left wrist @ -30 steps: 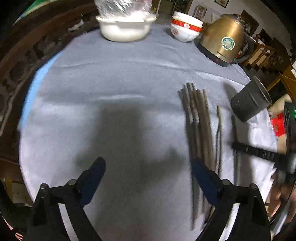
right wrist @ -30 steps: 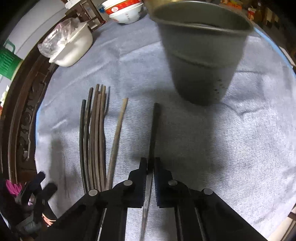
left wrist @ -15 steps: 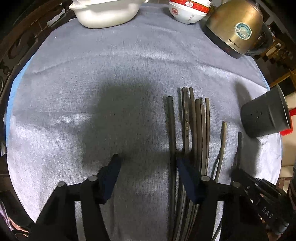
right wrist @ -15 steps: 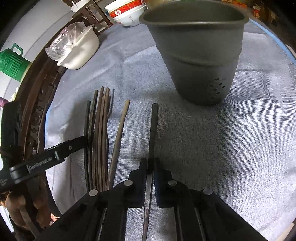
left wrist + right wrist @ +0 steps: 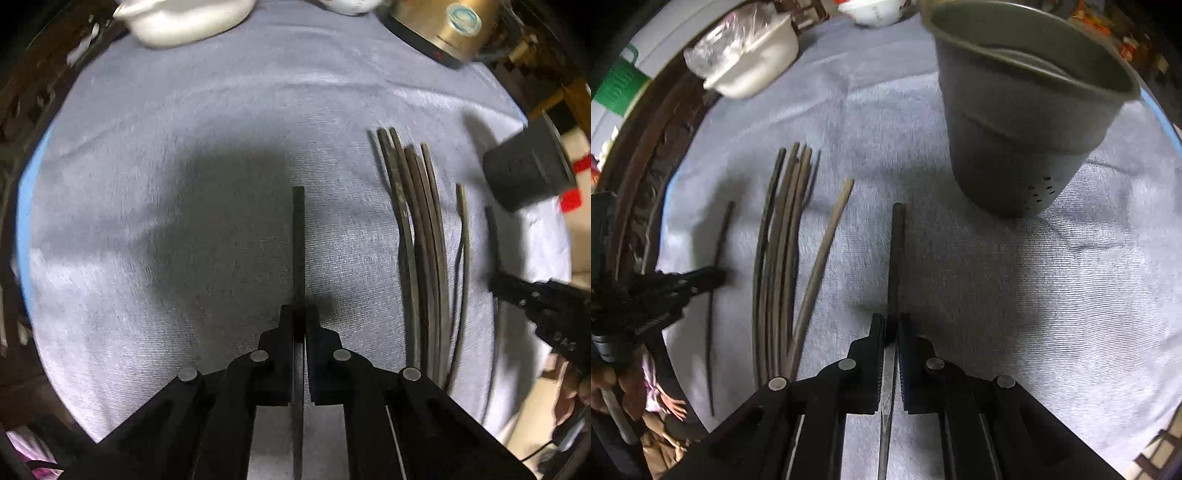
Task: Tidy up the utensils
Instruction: 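Lift the chopstick with the right tool and carry it over the grey holder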
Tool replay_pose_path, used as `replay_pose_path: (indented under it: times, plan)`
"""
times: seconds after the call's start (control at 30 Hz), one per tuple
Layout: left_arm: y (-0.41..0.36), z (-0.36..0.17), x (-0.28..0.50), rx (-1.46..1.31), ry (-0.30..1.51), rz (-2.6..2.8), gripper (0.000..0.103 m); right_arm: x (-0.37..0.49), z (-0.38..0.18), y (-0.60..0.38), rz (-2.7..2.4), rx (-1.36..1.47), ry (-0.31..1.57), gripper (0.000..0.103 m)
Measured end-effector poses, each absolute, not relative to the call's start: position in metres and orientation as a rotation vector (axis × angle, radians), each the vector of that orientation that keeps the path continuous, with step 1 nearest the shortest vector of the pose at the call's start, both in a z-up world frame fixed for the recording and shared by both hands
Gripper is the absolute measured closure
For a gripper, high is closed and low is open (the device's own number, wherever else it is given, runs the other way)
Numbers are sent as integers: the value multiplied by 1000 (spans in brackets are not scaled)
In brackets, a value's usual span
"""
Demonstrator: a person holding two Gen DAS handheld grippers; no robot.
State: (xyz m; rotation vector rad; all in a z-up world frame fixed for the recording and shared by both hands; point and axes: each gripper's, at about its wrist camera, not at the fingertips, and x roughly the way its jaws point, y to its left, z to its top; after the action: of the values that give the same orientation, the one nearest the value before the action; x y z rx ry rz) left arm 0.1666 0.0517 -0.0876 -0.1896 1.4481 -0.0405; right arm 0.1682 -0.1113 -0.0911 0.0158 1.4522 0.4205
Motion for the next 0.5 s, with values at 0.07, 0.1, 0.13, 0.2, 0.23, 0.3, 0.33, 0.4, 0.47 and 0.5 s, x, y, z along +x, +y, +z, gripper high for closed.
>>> replay_pose_path:
  times: [0.07,0.1,0.13,0.2,0.23,0.3,0.33,0.4,0.47,0.5]
  plan:
    - [55,-87,172,-232,1475,-52,80,175,-91,-109,405,32,1478,90]
    - [55,-85,174,-232,1472,-46,67,178,-91,-108,395,33,1485,90]
    - [55,-84,177,-222,1462,-31,65,180,-91,-107,381,39,1488,90]
    - [53,-88,184,-213,1481,-11,66,186,-91,-104,362,39,1492,90]
    - [53,-88,185,-208,1484,-7,66,187,-91,-102,358,25,1493,90]
    - [49,-89,187,-151,1491,10,96,189,-90,-95,350,-33,1490,93]
    - [51,-90,185,-140,1494,12,96,192,-90,-90,348,-58,1491,94]
    - [55,-90,182,-175,1495,-14,96,191,-89,-85,355,-85,1485,96]
    - [67,-84,182,-233,1461,-17,96,186,-85,-87,371,-64,1458,96]
    - [77,-76,178,-270,1421,-27,96,181,-80,-91,383,-34,1430,96]
